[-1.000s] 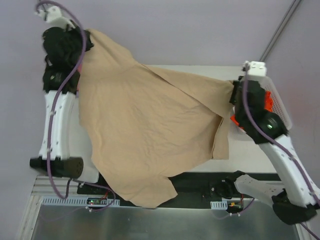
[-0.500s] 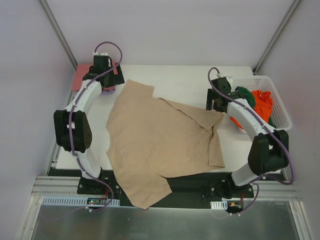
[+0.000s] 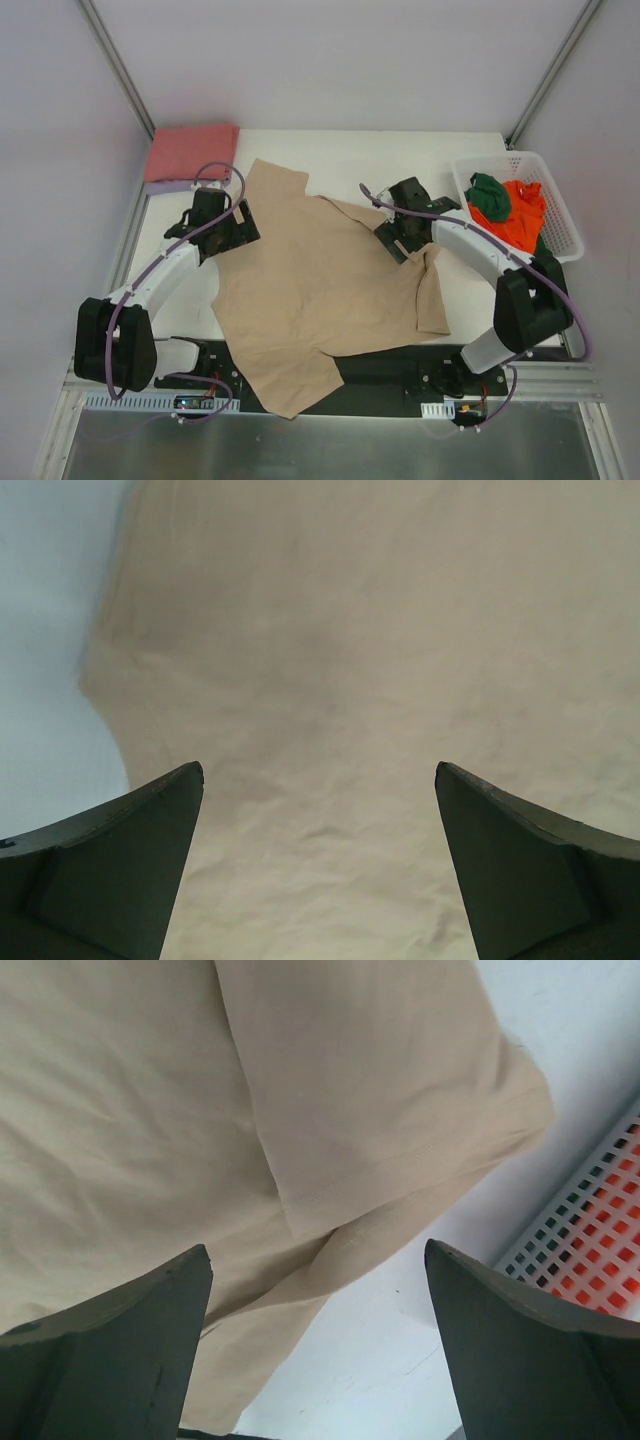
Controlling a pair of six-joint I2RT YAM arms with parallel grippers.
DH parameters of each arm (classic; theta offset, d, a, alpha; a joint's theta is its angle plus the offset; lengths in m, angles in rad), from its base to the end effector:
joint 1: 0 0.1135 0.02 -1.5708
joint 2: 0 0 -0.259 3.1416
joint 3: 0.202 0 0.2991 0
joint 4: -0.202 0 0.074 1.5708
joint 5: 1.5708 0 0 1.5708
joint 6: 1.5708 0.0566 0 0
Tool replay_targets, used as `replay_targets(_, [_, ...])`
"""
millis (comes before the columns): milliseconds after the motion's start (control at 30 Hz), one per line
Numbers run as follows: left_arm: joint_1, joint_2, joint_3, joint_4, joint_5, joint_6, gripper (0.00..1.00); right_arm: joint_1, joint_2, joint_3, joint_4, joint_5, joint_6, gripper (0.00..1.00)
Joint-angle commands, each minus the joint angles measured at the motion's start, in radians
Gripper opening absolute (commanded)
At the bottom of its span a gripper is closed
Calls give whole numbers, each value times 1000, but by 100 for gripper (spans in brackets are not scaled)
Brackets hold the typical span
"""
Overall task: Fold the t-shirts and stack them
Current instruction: Flatten out the tshirt
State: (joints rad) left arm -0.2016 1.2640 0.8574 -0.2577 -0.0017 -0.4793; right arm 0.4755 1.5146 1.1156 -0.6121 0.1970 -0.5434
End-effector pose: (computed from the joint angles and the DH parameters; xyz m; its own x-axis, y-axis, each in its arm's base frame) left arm 0.3307 -0.0675 0.2191 -0.6277 -0.3424 -0.6991 -0.1020 0.9265 -0.3622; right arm 0.3318 0.1584 0.2038 -0.4605 -0.8074 -0.3687 -0.6947 0.5864 -0.4165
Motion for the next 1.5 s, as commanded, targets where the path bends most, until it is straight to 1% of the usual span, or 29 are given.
replay_targets(0, [2,1,-113,48,-21,-111,99,-5,117,79,-89,-36,-136,87])
replay_targets(67, [2,35,-130,48,-70,-125,99,-5,186,101,-89,7,-138,85])
replay_targets(167, [2,81,-139,48,-81,-137,99,-6,252,130,-89,111,-136,81])
replay_targets(267, [4,121,-138,40,-139,-130,99,-14,295,150,-80,148,-133,74])
replay_targets(333, [14,147,-133,23,-164,-128,99,-24,317,161,-72,160,-133,68])
replay_targets(433, [30,175,-135,17,-169,-125,99,-44,343,181,-72,170,-132,55])
replay_targets(467, [31,181,-135,15,-176,-124,99,-51,349,190,-71,167,-130,47])
replay_targets(500, [33,187,-133,15,-181,-119,99,-57,352,196,-71,162,-132,42])
replay_targets(567, [34,196,-129,14,-187,-113,99,-64,354,207,-63,153,-130,29])
replay_targets(667, [37,205,-118,14,-204,-88,99,-80,345,216,-57,89,-133,14])
replay_targets(733, [47,210,-106,5,-228,-74,99,-89,335,213,-37,65,-133,6])
replay_targets(767, [54,210,-100,0,-224,-71,99,-90,332,214,-23,73,-125,4])
replay_targets(867, [64,212,-89,-2,-219,-64,99,-103,332,240,31,123,-99,2])
replay_targets(1033, [64,222,-64,-5,-224,-44,99,-161,415,413,49,225,-59,5])
replay_targets(1100, [64,232,-55,-8,-224,-35,99,-189,473,508,55,283,-44,6])
replay_targets(1200, [64,250,-29,-20,-221,-21,99,-230,608,708,57,353,-6,12])
replay_targets(1233, [64,258,-21,-25,-219,-18,99,-241,660,786,55,381,8,21])
replay_targets(1267, [64,264,-11,-29,-216,-10,99,-251,706,855,57,406,17,33])
replay_targets(1333, [64,271,11,-38,-212,-2,99,-253,806,999,39,450,11,71])
replay_targets(1367, [64,271,18,-44,-210,2,99,-252,826,1068,11,461,5,79])
replay_targets(1400, [64,271,25,-46,-208,7,99,-242,829,1113,-17,467,0,84])
replay_targets(1433, [64,270,31,-49,-205,11,99,-232,813,1124,-26,479,-4,88])
replay_targets(1467, [64,270,38,-51,-204,13,99,-219,784,1103,-22,501,-7,96])
